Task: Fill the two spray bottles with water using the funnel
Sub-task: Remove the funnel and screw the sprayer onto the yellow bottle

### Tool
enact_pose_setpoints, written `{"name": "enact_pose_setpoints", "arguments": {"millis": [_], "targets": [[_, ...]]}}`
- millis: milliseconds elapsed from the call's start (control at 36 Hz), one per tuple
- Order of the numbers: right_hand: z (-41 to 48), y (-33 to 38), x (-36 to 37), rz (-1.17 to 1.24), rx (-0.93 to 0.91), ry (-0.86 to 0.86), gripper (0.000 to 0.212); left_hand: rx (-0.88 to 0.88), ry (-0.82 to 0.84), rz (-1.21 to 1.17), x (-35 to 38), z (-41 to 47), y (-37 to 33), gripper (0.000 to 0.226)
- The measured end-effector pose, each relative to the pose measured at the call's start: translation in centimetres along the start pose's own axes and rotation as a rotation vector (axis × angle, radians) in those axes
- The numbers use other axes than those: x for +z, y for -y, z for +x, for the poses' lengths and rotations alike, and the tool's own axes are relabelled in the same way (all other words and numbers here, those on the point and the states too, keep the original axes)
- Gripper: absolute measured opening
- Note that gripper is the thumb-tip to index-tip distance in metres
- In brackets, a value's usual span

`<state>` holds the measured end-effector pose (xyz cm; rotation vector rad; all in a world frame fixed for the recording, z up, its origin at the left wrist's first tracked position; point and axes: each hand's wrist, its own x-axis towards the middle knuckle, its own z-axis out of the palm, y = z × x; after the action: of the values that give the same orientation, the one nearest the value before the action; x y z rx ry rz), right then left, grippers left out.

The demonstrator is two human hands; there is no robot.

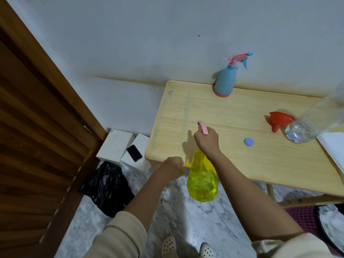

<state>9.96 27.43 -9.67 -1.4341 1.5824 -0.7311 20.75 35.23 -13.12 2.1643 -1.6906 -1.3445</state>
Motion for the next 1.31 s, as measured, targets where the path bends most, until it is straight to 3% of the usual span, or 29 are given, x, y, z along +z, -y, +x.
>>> {"name": "enact_pose_setpoints", "arguments": {"millis": [83, 194, 278, 361, 444, 472, 556, 750, 944, 1111, 1222, 1306], "targets": [[0.6, 0.8, -0.9, -0.04, 0.001, -0.035, 0.043, 0.126, 0.056, -0.108, -1.4, 0.1, -2.2, 0.013], [1.5, 1.9, -2.7, 0.003, -0.048, -0.124, 0.02, 0.272, 0.26, -0.172, -2.6, 0.1, -5.4, 0.03], [2.3, 2.6, -4.4, -0.03, -0.07, -0.226, 0.022, 0.317, 0.292, -0.12, -3.3, 1.2, -7.5, 0.048], [3.9, 3.2, -6.3, -0.022, -0.134, -0.325, 0.014, 0.347, 0.187, -0.152, -2.8, 2.6, -9.6, 0.075], [6.3, 3.5, -8.4, -0.041, -0.158, -0.406, 0.02, 0.328, -0.019, -0.242, -1.7, 5.5, -12.1, 0.116], [7.1, 3.5, -9.1, -0.043, -0.175, -0.432, 0.023, 0.315, -0.08, -0.272, -1.3, 6.9, -12.9, 0.116], [9.7, 3.6, -11.8, -0.056, -0.266, -0.442, 0.031, 0.348, -0.135, -0.279, -2.0, 9.5, -16.2, 0.087], [15.8, 3.0, -20.2, -0.055, -0.302, -0.183, 0.052, 0.445, -0.028, -0.28, -5.3, 17.0, -21.9, 0.072], [21.5, 1.4, -22.9, 0.02, -0.337, -0.369, 0.055, 0.486, 0.006, -0.353, -6.3, 23.4, -25.5, 0.073], [25.4, 0.4, -22.5, 0.073, -0.328, -0.507, 0.058, 0.389, -0.227, -0.363, -3.8, 28.6, -27.5, 0.097], [27.8, 0.0, -22.5, 0.092, -0.282, -0.524, 0.058, 0.366, -0.367, -0.396, -3.3, 30.2, -28.9, 0.069], [29.2, -0.1, -22.3, 0.108, -0.253, -0.535, 0.058, 0.4, -0.451, -0.412, -3.3, 31.3, -29.3, 0.07]]}}
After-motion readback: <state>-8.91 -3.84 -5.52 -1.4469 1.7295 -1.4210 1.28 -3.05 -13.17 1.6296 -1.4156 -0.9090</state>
